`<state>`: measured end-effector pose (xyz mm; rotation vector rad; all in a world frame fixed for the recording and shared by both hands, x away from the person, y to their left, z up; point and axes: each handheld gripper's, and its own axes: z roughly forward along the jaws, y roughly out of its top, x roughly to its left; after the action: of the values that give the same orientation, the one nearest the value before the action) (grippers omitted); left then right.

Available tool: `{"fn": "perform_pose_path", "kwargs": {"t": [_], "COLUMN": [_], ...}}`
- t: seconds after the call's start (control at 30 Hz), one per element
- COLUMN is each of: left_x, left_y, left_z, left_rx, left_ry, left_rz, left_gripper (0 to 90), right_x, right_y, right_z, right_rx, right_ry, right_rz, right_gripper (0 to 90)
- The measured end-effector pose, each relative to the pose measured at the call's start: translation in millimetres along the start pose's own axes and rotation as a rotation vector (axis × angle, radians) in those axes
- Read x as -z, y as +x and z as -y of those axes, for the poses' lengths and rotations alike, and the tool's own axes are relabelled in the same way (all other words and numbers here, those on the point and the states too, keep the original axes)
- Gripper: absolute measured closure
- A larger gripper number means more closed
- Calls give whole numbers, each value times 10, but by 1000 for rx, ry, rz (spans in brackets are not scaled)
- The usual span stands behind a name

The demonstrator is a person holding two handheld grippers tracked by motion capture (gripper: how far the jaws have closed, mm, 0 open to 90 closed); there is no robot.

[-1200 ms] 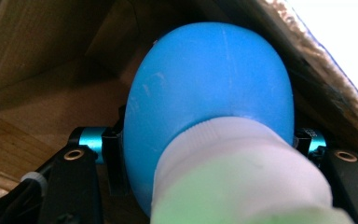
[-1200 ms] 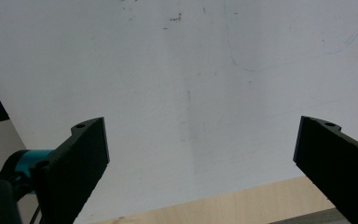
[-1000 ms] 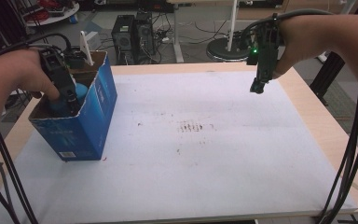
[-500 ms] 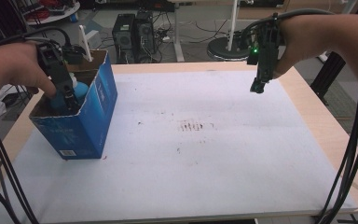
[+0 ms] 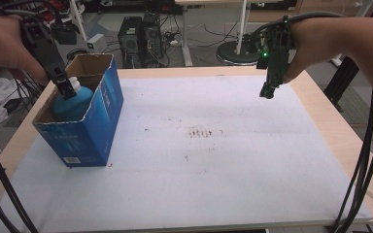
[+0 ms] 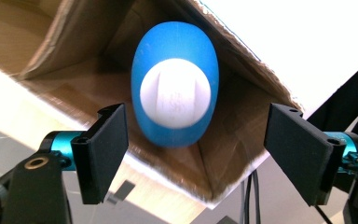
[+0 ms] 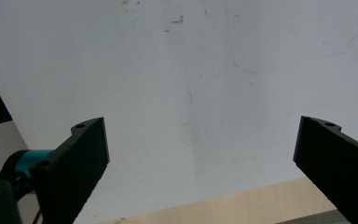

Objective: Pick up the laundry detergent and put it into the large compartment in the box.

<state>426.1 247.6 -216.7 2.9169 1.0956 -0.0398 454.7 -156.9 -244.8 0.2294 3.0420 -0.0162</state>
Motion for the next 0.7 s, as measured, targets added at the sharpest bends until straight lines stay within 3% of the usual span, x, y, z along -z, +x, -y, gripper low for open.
{"fn": "perform_pose_path", "kwargs": {"t": [0.33, 0.7], "left_x": [240, 351], "left_y": [-110, -246], "left_z": [4, -91], "left_rx": [7, -15], "left_ry": [-5, -19], "left_rz": [-27, -32], "left_gripper": [160, 92], "right_x": [25, 50], "right_y": [18, 41], "right_z": [19, 56], "right_rx": [-2, -3], "right_ry": [-4, -6], "right_rz": [4, 7], "right_gripper": [22, 23]}}
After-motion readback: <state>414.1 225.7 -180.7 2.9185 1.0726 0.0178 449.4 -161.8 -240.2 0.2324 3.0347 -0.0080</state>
